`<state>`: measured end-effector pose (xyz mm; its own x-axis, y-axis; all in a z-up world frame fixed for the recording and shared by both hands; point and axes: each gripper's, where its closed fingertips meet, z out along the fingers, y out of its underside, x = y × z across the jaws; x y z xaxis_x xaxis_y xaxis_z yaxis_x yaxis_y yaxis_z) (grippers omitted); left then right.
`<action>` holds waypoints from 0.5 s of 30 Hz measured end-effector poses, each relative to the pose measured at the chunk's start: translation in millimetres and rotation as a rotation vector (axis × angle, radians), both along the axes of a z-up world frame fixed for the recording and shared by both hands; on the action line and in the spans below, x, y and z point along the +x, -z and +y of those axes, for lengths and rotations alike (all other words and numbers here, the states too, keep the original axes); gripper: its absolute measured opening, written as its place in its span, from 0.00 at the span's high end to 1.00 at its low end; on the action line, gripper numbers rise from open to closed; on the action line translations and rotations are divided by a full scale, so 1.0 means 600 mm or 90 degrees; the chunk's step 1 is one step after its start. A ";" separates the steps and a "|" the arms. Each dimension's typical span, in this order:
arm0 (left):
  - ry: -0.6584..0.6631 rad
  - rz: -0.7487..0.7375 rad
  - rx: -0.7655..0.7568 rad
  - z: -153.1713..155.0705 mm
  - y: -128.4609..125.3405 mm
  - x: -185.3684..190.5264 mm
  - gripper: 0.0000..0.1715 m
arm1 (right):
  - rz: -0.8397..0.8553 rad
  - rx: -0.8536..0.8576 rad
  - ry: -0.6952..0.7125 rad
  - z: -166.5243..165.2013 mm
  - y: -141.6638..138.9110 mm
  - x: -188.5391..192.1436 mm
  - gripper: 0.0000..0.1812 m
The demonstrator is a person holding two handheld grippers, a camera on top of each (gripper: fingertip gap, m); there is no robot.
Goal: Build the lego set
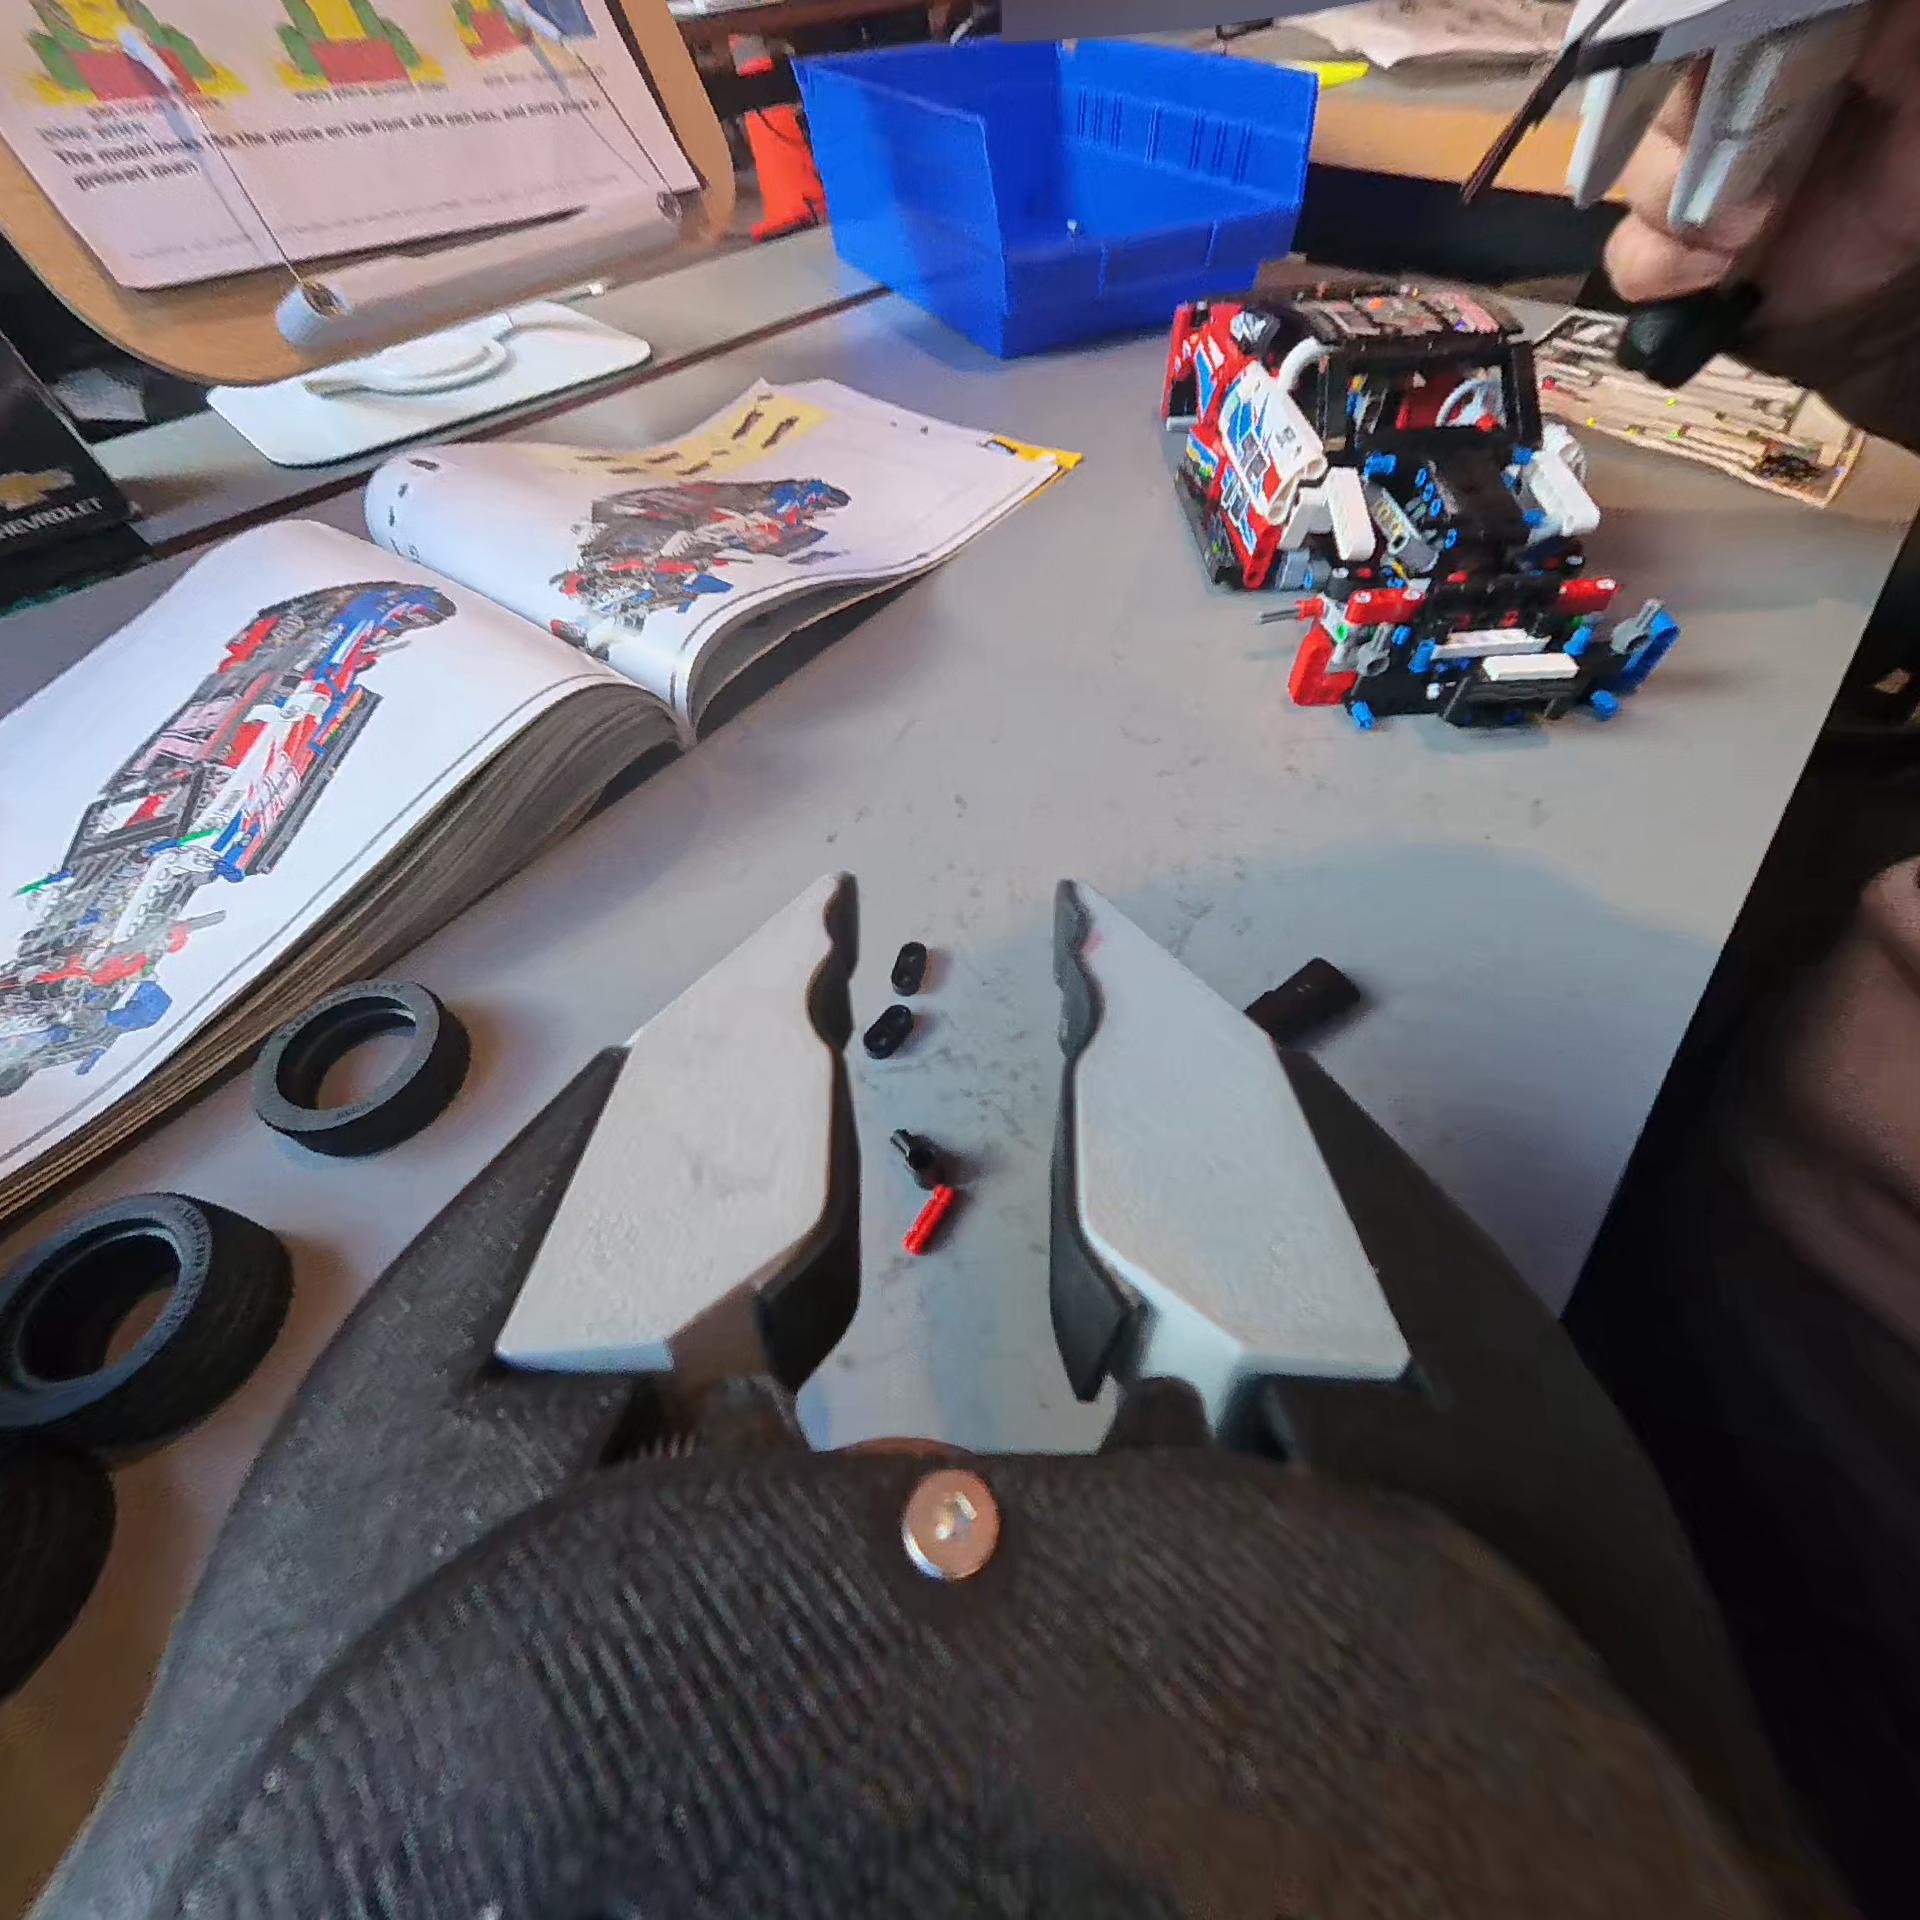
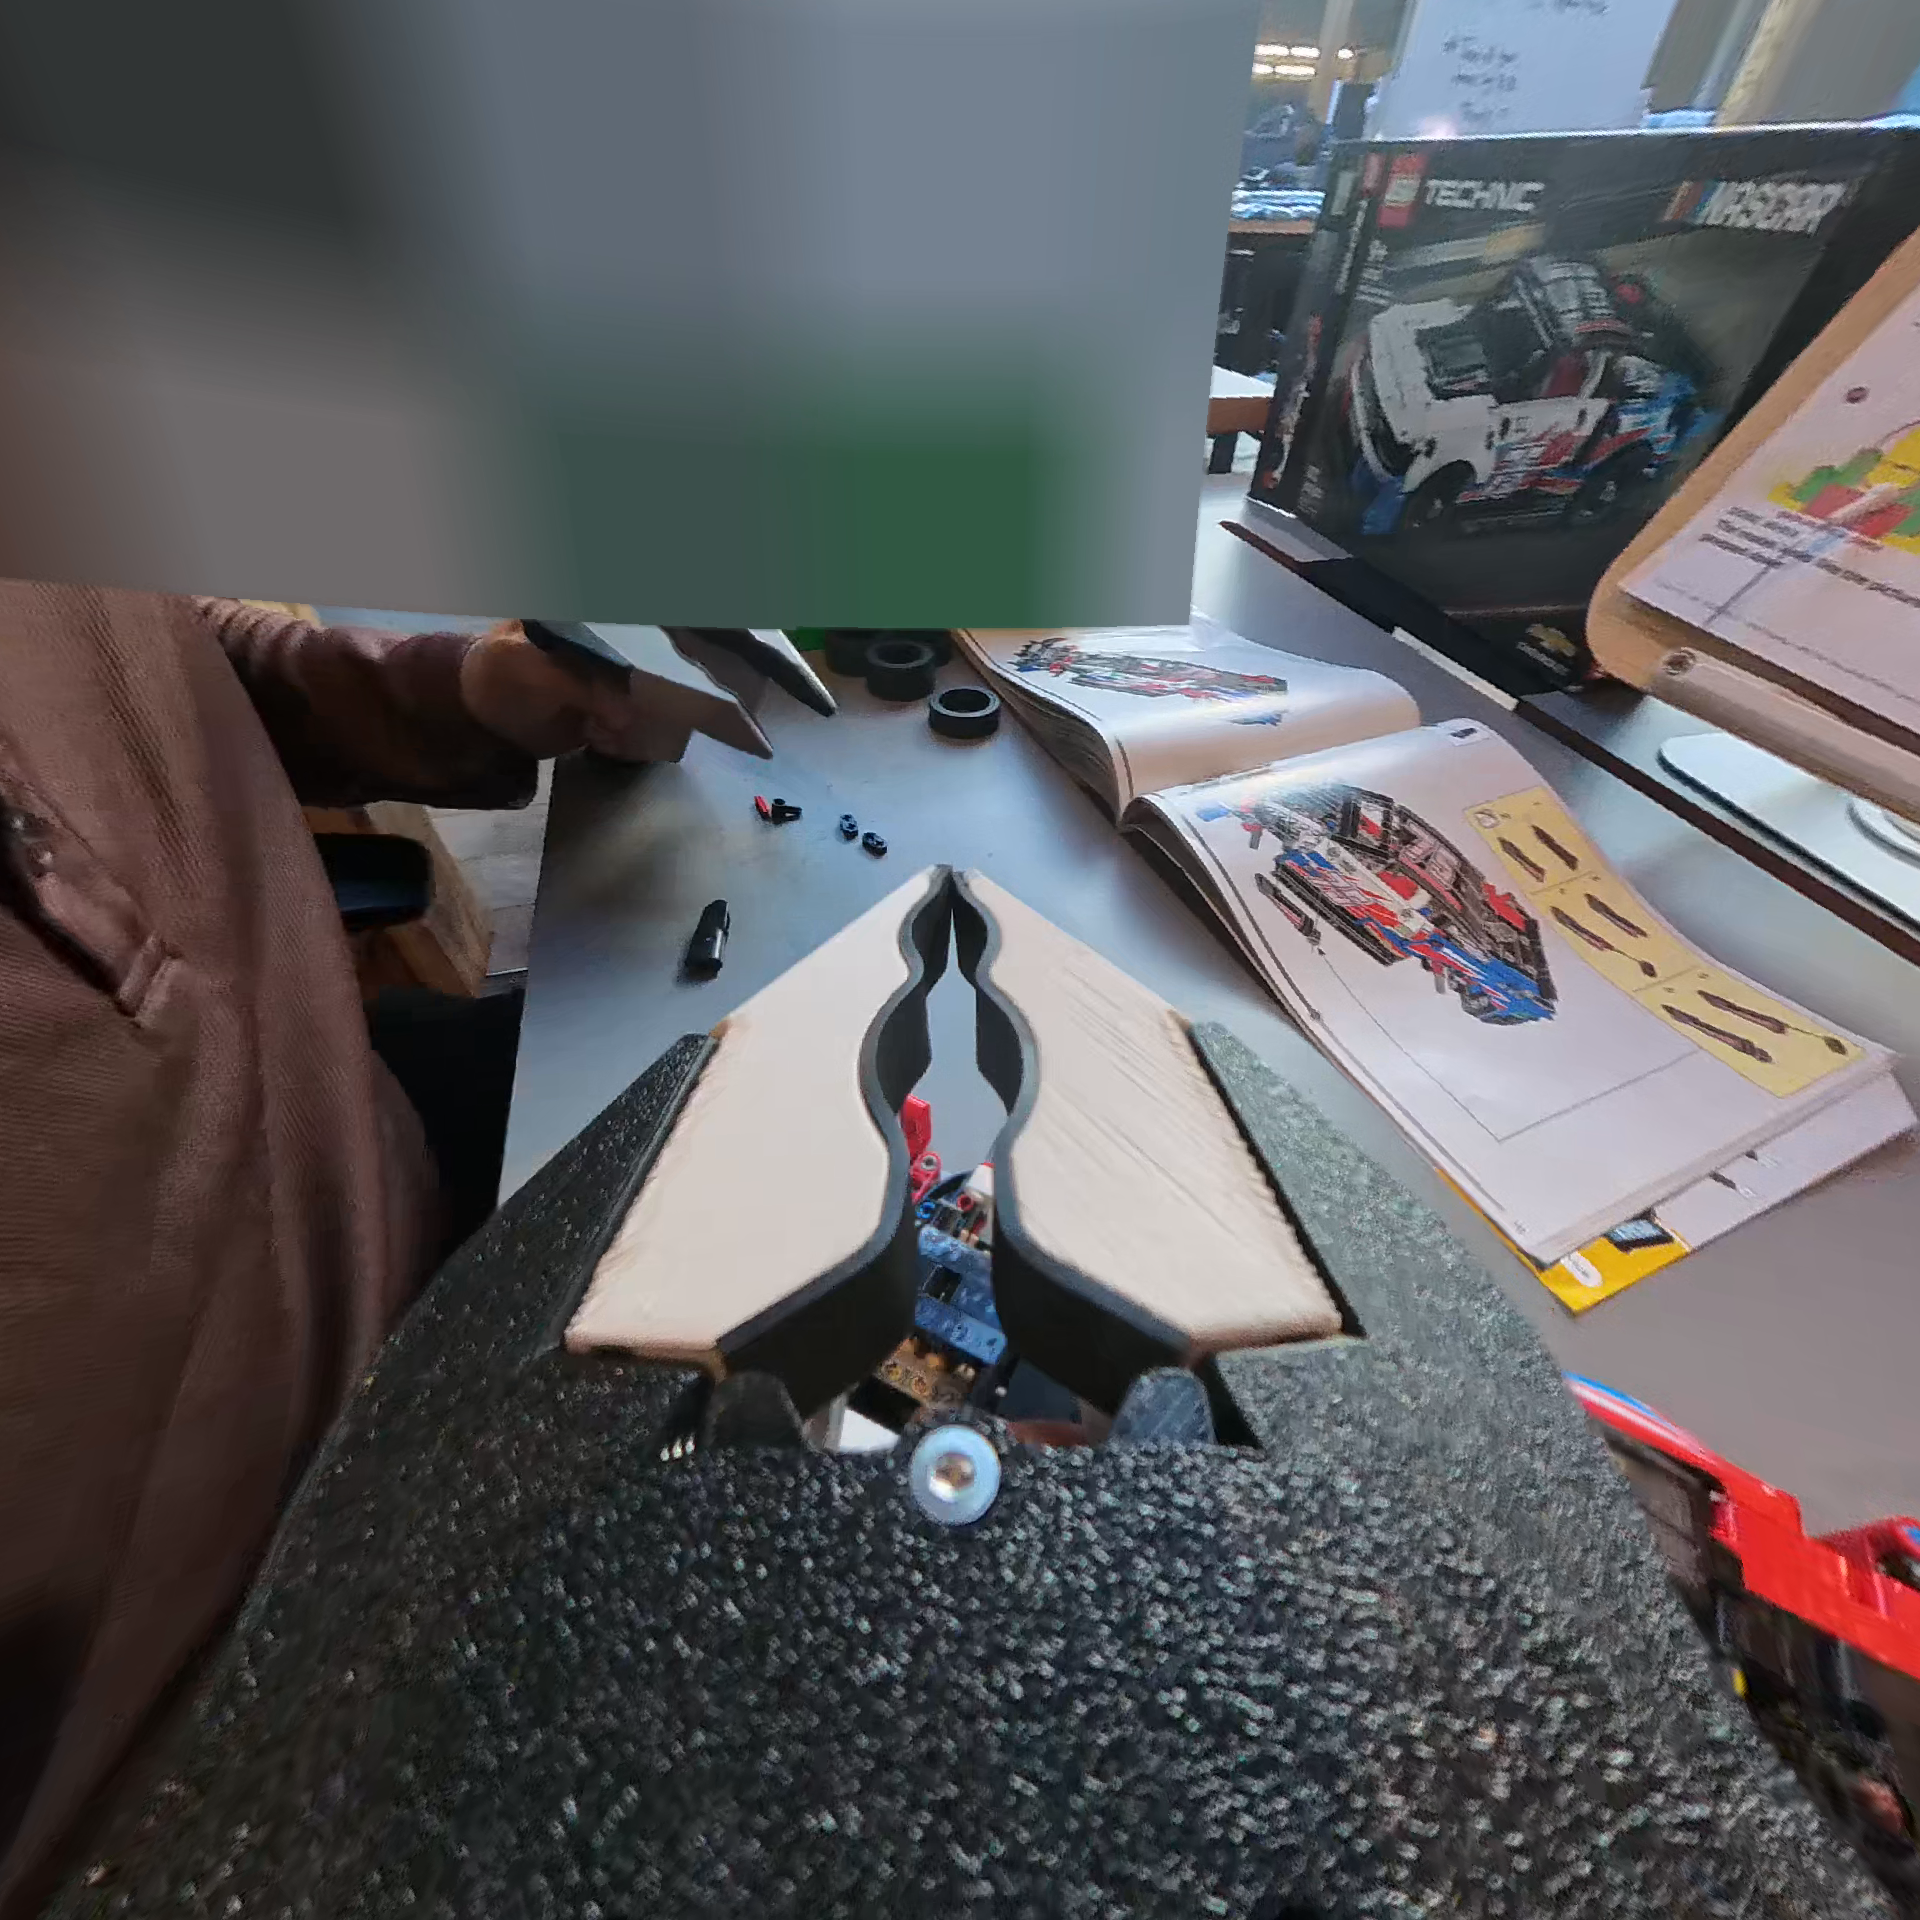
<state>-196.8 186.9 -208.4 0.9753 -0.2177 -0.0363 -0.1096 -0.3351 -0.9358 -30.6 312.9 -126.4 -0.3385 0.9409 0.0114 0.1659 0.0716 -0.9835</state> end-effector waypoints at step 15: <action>0.054 0.008 -0.013 -0.008 0.006 0.025 0.86 | -0.113 -0.309 -0.087 -0.074 0.032 0.005 1.00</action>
<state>-181.6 182.0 -211.8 0.9528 -0.3004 -0.0433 -0.1504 -0.3435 -0.9270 -27.8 268.4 -145.6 -0.4149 0.7709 -0.4833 0.3544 -0.3523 -0.8662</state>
